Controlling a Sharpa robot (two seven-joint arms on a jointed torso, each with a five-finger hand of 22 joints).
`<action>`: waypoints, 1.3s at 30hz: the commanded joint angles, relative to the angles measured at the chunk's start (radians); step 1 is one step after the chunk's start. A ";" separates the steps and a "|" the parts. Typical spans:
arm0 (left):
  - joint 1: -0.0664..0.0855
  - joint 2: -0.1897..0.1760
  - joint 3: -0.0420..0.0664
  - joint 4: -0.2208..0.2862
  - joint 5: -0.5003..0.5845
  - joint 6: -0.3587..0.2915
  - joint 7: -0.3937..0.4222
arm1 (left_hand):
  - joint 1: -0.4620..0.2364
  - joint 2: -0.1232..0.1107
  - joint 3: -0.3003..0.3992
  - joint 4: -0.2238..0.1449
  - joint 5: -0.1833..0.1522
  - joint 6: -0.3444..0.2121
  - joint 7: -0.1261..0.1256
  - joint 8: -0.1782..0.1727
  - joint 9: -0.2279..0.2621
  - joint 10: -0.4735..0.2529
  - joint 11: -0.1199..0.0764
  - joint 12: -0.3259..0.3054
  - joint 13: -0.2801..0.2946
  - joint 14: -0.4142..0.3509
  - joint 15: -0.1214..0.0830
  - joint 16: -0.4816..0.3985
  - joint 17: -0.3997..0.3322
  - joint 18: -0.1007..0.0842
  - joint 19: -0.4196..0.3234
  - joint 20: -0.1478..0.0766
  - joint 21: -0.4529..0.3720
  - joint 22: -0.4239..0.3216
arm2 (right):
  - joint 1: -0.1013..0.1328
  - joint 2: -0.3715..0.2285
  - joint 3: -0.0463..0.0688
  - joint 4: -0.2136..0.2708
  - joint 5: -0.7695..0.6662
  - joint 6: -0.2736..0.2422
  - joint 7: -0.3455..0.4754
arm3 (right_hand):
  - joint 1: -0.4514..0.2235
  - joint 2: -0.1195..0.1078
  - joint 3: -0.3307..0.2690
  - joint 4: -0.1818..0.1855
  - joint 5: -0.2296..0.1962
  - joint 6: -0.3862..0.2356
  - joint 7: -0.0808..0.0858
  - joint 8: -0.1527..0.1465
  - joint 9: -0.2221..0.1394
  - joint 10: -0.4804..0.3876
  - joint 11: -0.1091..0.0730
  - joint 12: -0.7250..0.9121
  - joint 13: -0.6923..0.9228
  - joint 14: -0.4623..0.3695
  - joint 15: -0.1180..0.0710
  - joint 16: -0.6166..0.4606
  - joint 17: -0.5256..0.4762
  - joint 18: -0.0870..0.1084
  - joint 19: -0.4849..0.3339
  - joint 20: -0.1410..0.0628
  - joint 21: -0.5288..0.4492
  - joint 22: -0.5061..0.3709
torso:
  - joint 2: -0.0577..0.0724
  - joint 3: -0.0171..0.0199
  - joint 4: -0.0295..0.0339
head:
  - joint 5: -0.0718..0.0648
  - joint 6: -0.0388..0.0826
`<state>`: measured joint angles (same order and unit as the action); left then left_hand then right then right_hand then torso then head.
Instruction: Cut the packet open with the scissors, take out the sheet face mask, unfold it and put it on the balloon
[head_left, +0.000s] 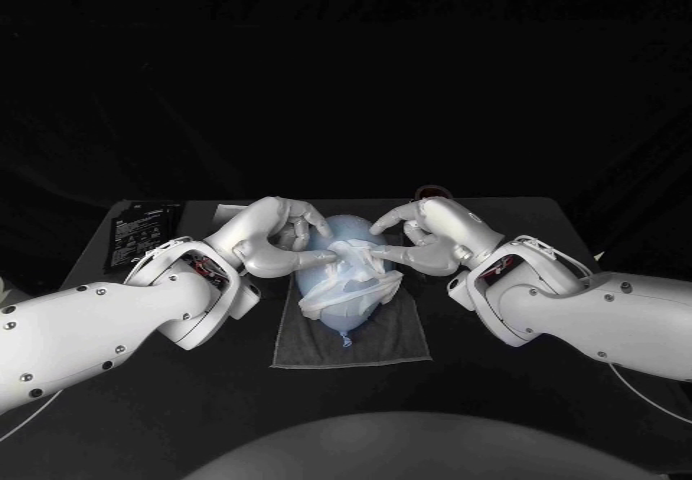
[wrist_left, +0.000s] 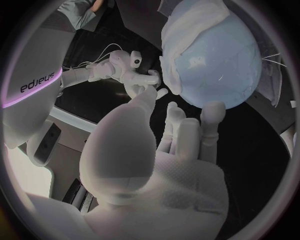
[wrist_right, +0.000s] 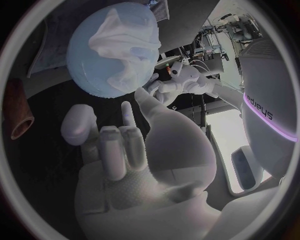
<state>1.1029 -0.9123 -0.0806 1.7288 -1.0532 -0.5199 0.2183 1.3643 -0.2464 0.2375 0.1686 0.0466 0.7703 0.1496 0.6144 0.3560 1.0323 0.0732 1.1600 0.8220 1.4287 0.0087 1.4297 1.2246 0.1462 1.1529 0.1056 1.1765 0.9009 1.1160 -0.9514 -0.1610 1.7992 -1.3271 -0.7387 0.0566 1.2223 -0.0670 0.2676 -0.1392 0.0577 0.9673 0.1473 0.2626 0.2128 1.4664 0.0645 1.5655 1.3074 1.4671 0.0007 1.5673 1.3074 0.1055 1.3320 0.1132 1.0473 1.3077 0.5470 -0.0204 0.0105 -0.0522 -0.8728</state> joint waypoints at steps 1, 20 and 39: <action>-0.001 0.007 0.001 0.000 -0.080 -0.019 -0.088 | 0.012 0.003 -0.032 0.016 0.002 0.013 -0.004 0.016 0.001 0.013 -0.003 0.012 0.011 0.011 -0.003 0.010 0.015 -0.011 0.014 -0.002 0.014 0.019 | -0.002 0.003 0.001 -0.003 -0.052 0.011 -0.027 | -0.002 -0.010 -0.007 0.001 -0.007 0.004 0.003 -0.004 -0.001 0.104 0.006 0.005 0.263 0.104 0.008 0.004 0.263 0.000 -0.009 -0.001 -0.006 0.119 | -0.001 0.0006 0.0003 | -0.001 0.000; -0.001 0.022 0.001 0.001 -0.175 0.003 -0.254 | 0.132 0.054 -0.157 0.082 0.002 0.018 -0.015 0.070 -0.004 0.032 -0.014 0.044 0.031 0.027 -0.013 0.031 0.048 -0.019 0.032 -0.012 0.053 0.070 | -0.012 0.033 0.001 -0.037 -0.079 0.048 -0.053 | 0.029 0.018 0.000 0.001 -0.008 0.049 -0.013 0.006 -0.001 0.104 -0.007 0.005 0.263 0.104 -0.002 0.004 0.263 0.000 -0.009 -0.005 -0.002 0.120 | -0.001 0.0001 0.0005 | -0.002 0.000; -0.001 0.026 0.001 0.011 -0.201 0.042 -0.280 | 0.179 0.078 -0.160 0.096 0.002 0.017 -0.015 0.072 -0.016 0.034 -0.015 0.046 0.028 0.029 -0.013 0.035 0.055 -0.020 0.032 -0.012 0.060 0.080 | -0.019 0.062 0.001 -0.075 -0.095 0.031 -0.073 | 0.035 0.027 0.002 0.004 -0.009 0.052 -0.015 0.001 -0.006 0.104 -0.010 0.005 0.263 0.104 -0.006 0.004 0.263 0.001 -0.011 -0.010 -0.006 0.119 | 0.000 0.0009 0.0010 | 0.001 0.000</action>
<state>1.1029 -0.8887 -0.0791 1.7365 -1.2411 -0.5055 -0.0484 1.5357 -0.1697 0.0776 0.2584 0.0465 0.7914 0.1358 0.6899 0.3412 1.0618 0.0610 1.2045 0.8504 1.4530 -0.0055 1.4628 1.2827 0.1458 1.1813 0.0948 1.2305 0.9805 1.0979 -0.8913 -0.1605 1.7262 -1.4038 -0.7003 -0.0073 1.2514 -0.0380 0.2668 -0.1385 0.0541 1.0190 0.1280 0.2668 0.2081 1.4666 0.0571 1.5660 1.3078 1.4663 0.0003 1.5667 1.3076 0.0990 1.3246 0.1059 1.0472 1.3077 0.5466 -0.0198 0.0106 -0.0513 -0.8728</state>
